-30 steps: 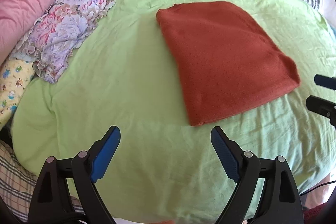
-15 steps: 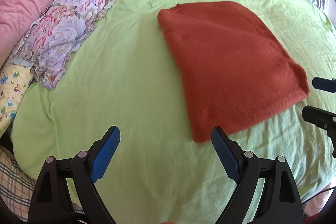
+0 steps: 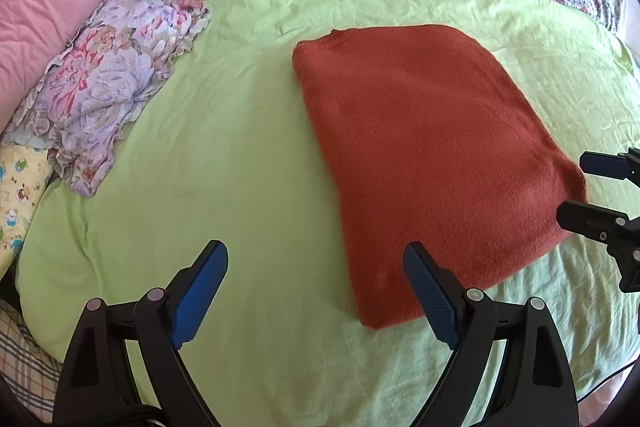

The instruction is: Fold small clothes

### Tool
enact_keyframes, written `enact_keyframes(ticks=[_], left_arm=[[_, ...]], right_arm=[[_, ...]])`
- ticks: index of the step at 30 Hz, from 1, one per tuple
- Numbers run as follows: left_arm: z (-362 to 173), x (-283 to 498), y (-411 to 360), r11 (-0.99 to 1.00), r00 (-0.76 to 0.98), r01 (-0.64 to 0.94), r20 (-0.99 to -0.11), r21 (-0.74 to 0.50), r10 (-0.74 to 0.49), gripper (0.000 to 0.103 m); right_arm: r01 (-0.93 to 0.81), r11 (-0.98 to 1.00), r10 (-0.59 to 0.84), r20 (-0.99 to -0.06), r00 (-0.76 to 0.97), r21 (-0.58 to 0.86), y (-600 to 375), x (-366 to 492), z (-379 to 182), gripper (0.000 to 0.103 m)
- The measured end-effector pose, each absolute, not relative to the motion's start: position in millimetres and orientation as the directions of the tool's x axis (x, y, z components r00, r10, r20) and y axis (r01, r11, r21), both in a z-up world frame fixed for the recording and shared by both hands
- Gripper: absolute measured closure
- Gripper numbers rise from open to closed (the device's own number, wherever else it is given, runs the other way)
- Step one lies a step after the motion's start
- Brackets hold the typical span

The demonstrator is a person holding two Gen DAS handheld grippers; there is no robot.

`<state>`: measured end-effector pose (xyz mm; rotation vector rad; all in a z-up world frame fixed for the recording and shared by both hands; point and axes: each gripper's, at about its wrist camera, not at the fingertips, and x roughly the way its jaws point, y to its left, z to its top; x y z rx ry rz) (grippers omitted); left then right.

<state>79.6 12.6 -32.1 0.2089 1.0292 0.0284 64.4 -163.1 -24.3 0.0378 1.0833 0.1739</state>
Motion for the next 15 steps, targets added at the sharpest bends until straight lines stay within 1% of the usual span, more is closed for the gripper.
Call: enact_keyframes(ticks=[15], left_arm=[[-39, 98, 6, 0.984, 0.5, 0.08, -0.86, 0.161, 0.1, 0.013]], right_arm=[[-0.117, 0.985, 0.165, -0.884, 0.438, 0.126, -174, 87, -31, 0.014]])
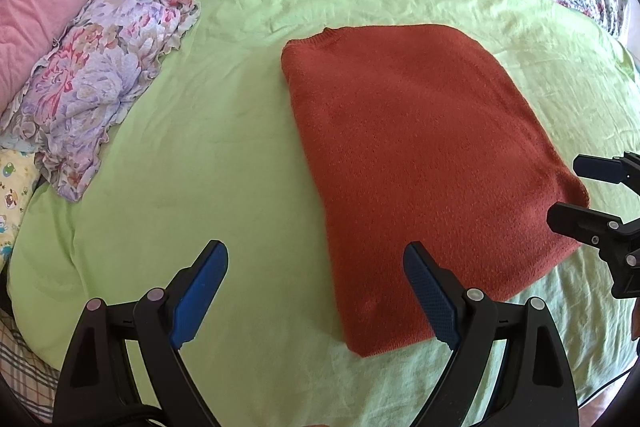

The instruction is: Fold small clothes

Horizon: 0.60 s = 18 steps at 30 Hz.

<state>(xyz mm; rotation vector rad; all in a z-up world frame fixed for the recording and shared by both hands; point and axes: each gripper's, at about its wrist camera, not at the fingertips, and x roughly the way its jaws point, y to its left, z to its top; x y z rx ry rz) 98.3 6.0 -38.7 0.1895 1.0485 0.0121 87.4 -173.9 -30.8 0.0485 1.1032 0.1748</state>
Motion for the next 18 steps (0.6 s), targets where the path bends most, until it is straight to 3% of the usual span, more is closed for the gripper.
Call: enact_keyframes(ticks=[18], left_arm=[[-35, 107, 9, 0.986, 0.506, 0.084, -0.859, 0.141, 0.08, 0.013]], right_arm=[[-0.108, 0.985, 0.167, -0.881, 0.443, 0.132, -174, 98, -29, 0.013]])
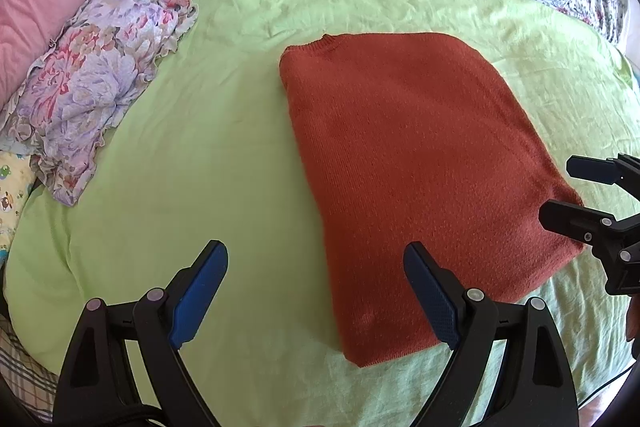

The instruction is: Fold small clothes

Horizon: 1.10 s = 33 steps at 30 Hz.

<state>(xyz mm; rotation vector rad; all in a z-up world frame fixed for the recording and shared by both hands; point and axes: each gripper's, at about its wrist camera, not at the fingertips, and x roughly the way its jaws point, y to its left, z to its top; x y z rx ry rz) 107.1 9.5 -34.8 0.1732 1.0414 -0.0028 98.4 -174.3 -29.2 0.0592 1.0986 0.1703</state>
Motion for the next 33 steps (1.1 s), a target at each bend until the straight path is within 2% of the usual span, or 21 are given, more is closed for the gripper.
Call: enact_keyframes(ticks=[33], left_arm=[[-30.6, 104.6, 6.4, 0.986, 0.518, 0.092, -0.852, 0.137, 0.07, 0.012]], right_arm=[[-0.104, 0.985, 0.171, -0.87, 0.462, 0.139, -170.5, 93.1, -23.0, 0.013]])
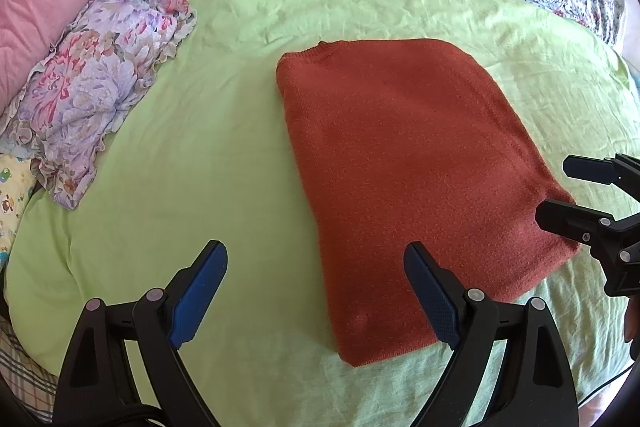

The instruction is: Fold small clothes

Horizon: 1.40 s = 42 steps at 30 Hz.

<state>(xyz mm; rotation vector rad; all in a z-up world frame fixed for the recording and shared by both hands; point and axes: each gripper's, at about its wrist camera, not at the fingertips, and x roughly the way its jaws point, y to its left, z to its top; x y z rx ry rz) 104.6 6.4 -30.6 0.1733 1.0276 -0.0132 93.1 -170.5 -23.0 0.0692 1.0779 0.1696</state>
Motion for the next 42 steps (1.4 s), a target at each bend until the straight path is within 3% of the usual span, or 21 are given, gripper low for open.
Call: enact_keyframes(ticks=[42], left_arm=[[-27.5, 103.2, 1.3, 0.987, 0.516, 0.1, -0.855, 0.124, 0.055, 0.012]], right_arm=[[-0.085, 0.985, 0.175, -0.866, 0.468, 0.152, -174.9, 89.9, -18.3, 0.013]])
